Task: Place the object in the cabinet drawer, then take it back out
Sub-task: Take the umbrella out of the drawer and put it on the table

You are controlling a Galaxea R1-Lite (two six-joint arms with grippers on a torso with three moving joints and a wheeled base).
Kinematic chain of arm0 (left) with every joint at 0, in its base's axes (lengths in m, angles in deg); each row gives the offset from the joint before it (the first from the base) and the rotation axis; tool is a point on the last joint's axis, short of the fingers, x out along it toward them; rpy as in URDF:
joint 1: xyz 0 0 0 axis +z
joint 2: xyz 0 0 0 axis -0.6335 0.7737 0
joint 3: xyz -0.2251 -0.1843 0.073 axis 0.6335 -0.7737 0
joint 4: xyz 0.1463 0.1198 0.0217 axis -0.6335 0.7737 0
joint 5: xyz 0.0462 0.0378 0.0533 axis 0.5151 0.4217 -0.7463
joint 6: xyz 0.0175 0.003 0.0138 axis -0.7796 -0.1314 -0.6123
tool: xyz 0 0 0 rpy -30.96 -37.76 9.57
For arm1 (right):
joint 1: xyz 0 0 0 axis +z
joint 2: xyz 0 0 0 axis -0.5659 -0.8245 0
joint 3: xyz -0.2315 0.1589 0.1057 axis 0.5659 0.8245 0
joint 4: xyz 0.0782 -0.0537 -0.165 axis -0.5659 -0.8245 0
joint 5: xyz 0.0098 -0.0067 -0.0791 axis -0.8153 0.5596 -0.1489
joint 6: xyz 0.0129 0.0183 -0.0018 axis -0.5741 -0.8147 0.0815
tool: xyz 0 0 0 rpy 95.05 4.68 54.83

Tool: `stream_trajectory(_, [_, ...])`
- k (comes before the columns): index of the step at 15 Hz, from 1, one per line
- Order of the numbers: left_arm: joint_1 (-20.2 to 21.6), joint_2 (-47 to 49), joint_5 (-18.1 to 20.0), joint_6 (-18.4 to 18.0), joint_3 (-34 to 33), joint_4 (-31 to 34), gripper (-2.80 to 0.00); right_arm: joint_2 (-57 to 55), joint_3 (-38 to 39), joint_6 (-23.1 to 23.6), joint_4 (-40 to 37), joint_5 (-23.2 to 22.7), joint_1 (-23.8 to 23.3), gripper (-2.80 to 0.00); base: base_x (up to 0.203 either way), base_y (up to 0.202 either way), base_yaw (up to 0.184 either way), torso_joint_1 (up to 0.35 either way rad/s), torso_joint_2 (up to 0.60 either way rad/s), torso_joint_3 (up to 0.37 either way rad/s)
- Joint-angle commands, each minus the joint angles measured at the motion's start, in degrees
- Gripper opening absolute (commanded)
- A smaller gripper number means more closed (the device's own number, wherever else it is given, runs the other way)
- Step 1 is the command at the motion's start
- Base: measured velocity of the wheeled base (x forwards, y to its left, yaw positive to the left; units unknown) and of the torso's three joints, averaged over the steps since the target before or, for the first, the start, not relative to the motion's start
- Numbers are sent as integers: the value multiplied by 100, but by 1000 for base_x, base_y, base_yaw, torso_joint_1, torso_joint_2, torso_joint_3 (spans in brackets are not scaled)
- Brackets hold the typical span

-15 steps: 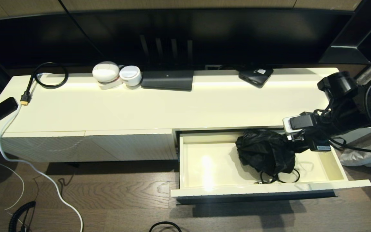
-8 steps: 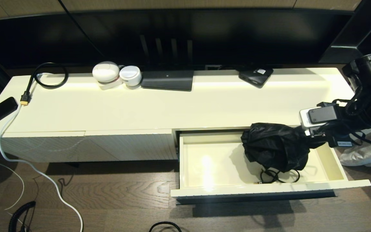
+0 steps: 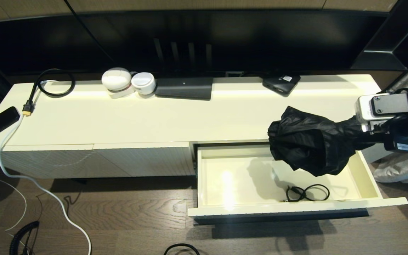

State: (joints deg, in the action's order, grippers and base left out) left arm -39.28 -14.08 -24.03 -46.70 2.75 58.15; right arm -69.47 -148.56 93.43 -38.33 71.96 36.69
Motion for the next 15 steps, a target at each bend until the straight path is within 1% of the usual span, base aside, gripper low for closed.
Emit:
stream_trajectory(1, [-2, 0, -3, 6, 0, -2, -280, 119, -66, 19, 27, -31, -27, -280, 0, 0, 0, 0, 0, 0])
stream_trajectory(4, [1, 0, -3, 6, 0, -7, -280, -269, -445, -112, 85, -7, -173, -280, 0, 0, 0, 0, 0, 0])
stream_trajectory(8, [6, 9, -3, 6, 0, -2, -280, -1289, -1061, -405, 798, 30, -325, -280, 0, 0, 0, 0, 0, 0])
stream_trajectory(13, [2, 0, -3, 6, 0, -3, -280, -2615, -2287, -462, 978, 25, -492, -280, 0, 0, 0, 0, 0, 0])
stream_trajectory(15, [6, 0, -3, 6, 0, -2, -280, -2884, -2518, -452, 1105, 17, -510, -280, 0, 0, 0, 0, 0, 0])
